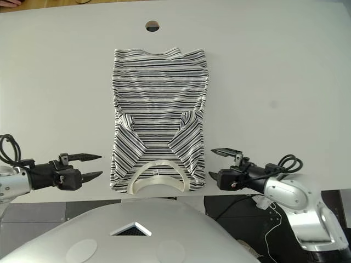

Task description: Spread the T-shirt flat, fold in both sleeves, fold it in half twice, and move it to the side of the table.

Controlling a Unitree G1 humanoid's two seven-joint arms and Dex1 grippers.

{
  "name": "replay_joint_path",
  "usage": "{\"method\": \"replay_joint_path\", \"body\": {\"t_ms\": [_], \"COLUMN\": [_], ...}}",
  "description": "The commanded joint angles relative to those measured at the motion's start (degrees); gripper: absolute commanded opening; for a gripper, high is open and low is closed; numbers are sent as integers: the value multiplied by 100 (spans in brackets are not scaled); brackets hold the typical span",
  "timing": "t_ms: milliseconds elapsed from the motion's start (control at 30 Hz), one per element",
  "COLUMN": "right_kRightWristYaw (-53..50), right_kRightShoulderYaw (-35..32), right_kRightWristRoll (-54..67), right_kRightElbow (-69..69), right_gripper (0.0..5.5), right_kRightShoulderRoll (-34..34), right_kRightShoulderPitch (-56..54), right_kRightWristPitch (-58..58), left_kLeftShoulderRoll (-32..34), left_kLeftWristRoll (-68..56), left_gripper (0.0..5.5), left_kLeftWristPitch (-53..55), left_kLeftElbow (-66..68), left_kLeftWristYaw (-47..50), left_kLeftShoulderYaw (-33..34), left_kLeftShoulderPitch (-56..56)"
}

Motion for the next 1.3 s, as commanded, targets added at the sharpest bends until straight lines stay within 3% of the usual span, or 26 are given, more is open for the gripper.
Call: {"method": "replay_joint_path", "body": {"t_ms": [33,367,500,967,1100,1300], "right_kRightWristYaw": [-113,-353,-332,-465,-423,244], "right_kRightShoulderYaw": [471,1084,1142,991,827,48], "right_kRightWristRoll": [-350,-487,-445,-521,-344,917], "right_kRightElbow": [346,302,285,492,438,-17], "right_gripper": [375,375,301,28,12,12], "right_kRightShoulderRoll": [113,143,26,-251,-296,-811], "right_kRightShoulderPitch": [-209,-227,-128,-185,-198,625], "right_kRightWristPitch": [-137,-237,-262,-404,-322,111], "left_kLeftShoulderRoll": [-116,-410,-402,-291,-206,517], "left_kLeftWristRoll": [184,239,182,61,-24,-1282], "left_gripper": [239,239,242,15,10,10], "left_kLeftWristPitch": [20,83,78,124,309,531], "left_kLeftElbow": [46,222,262,231,237,109], "left_kLeftWristYaw": [-1,73,130,-16,-142,-876], "left_kLeftShoulderYaw": [-402,-1063,-1065,-1142,-1162,-544], "left_kLeftShoulderPitch": [-178,-707,-795,-773,-725,-131]}}
